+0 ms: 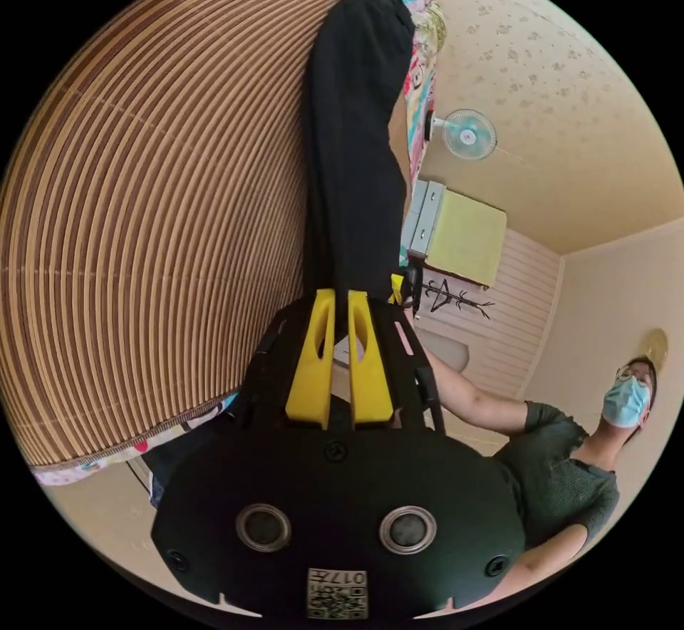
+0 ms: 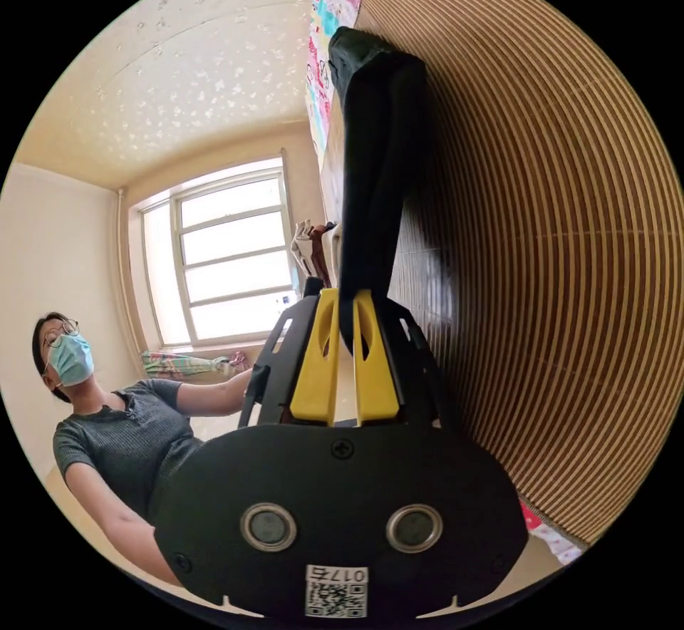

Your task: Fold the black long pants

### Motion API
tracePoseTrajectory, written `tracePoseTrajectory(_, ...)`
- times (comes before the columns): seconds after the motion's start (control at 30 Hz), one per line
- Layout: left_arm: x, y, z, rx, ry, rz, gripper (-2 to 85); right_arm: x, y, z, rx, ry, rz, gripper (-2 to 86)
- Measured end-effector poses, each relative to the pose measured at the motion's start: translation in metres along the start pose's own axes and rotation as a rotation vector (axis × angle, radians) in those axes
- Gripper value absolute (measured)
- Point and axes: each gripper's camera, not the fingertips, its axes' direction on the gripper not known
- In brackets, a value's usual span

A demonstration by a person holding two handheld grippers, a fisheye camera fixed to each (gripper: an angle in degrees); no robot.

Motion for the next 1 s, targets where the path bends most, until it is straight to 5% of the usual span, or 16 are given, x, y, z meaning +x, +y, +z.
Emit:
tracePoseTrajectory(0.27, 0.070, 0.120, -0.010, 0.085, 0.216, 0.189, 1.8, -0.113, 0.103, -0.035, 0.122, -0.190, -0.093, 1.7)
tracePoseTrajectory(0.83, 0.342, 0.268, -0.029, 0.211, 0.165, 0.905, 2.1, -0.453, 0.151, -0.020, 0.074, -0.165, -0.738, 1.1)
tracePoseTrajectory(1.0, 0.390, 0.296, -0.024, 0.296, 0.282, 1.045, 2.6, -0.507, 0.157, -0.018, 0.113, -0.315, -0.749, 0.8)
